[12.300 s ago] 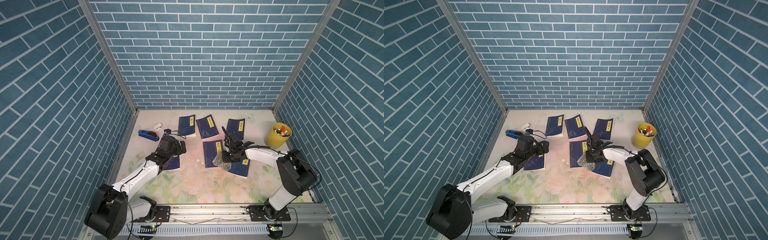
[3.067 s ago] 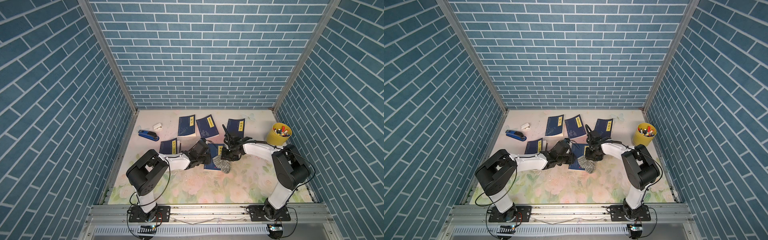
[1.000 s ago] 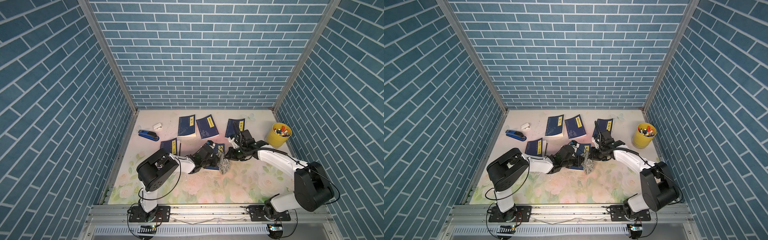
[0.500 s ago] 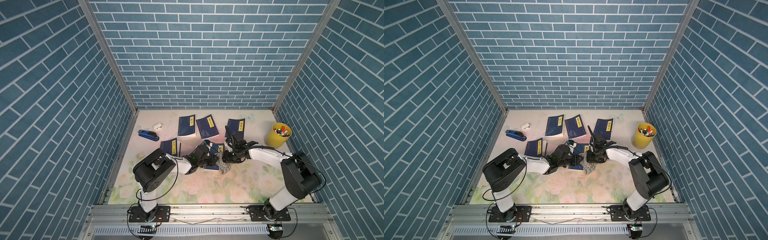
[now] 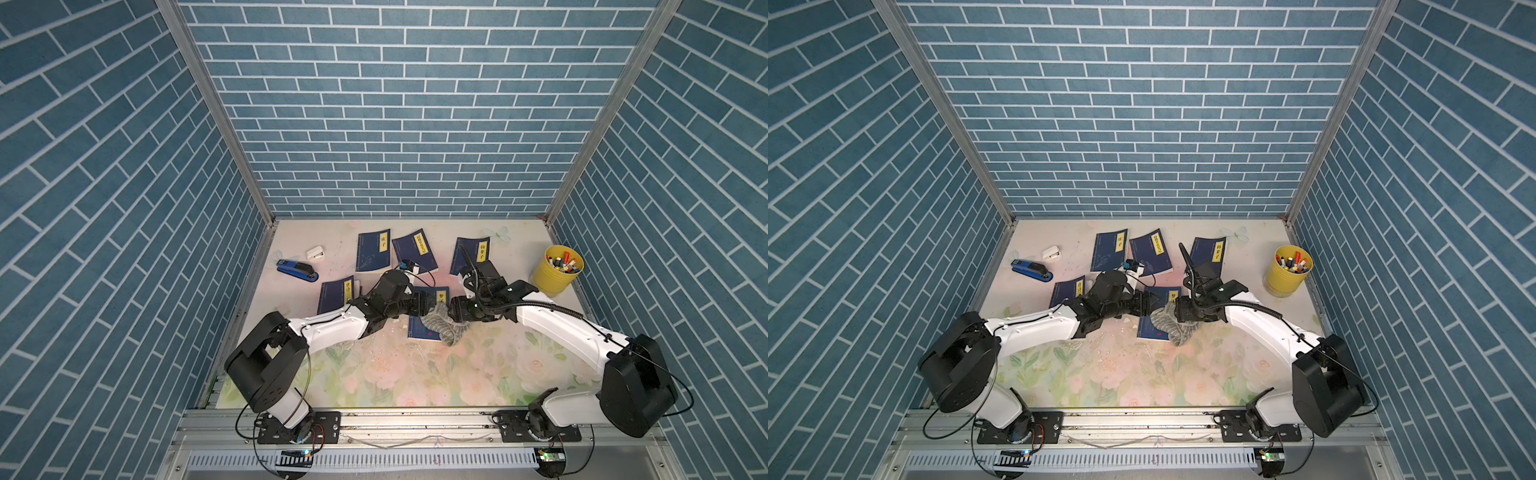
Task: Wipe the cover of the book
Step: Wipe the dirt from the cover of the book.
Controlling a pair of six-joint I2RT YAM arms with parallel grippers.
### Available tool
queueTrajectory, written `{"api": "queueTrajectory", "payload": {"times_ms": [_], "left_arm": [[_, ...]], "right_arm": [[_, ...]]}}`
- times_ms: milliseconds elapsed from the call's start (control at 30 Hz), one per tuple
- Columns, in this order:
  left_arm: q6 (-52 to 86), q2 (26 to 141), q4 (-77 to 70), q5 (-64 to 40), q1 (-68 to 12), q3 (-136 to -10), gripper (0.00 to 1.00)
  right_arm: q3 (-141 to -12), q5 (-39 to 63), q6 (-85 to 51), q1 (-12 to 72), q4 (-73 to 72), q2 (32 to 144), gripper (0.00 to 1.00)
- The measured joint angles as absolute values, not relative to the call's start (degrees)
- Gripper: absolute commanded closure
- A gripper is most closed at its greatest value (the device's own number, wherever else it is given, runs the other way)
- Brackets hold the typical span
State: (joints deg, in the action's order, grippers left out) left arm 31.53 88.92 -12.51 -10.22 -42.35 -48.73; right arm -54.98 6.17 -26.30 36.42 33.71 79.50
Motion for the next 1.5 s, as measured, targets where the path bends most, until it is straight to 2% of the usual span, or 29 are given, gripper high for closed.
{"api": "queueTrajectory", "payload": {"times_ms": [200,233,333,400,533,1167,1500], "left_arm": [[32.2,80.1,-8.0,-7.7,-36.0,-41.7,0.22],[32.2,79.0,-6.9,-7.2,-35.6,-41.0,0.21],[32.1,76.1,-4.6,-6.1,-35.1,-39.8,0.19],[31.9,74.7,-3.8,-5.8,-34.9,-39.4,0.19],[31.8,73.7,-3.7,-5.6,-34.5,-38.5,0.19],[30.3,72.9,-3.6,-6.5,-33.7,-36.2,0.2],[30.2,73.9,-3.6,-6.8,-33.6,-36.1,0.21]], "right_arm": [[-57.2,0.6,-26.9,40.0,36.9,81.8,0.27],[-57.9,-0.5,-27.1,40.4,37.7,82.5,0.15],[-59.9,-4.0,-28.4,41.5,40.3,84.5,0.14],[-61.2,-6.0,-29.7,42.2,41.8,85.7,0.04],[-62.5,-8.9,-32.4,42.9,42.5,87.9,0.01],[-62.9,-4.5,-34.5,43.0,34.7,100.2,0.01],[-62.8,-16.1,-35.6,42.9,40.0,98.0,0.12]]}}
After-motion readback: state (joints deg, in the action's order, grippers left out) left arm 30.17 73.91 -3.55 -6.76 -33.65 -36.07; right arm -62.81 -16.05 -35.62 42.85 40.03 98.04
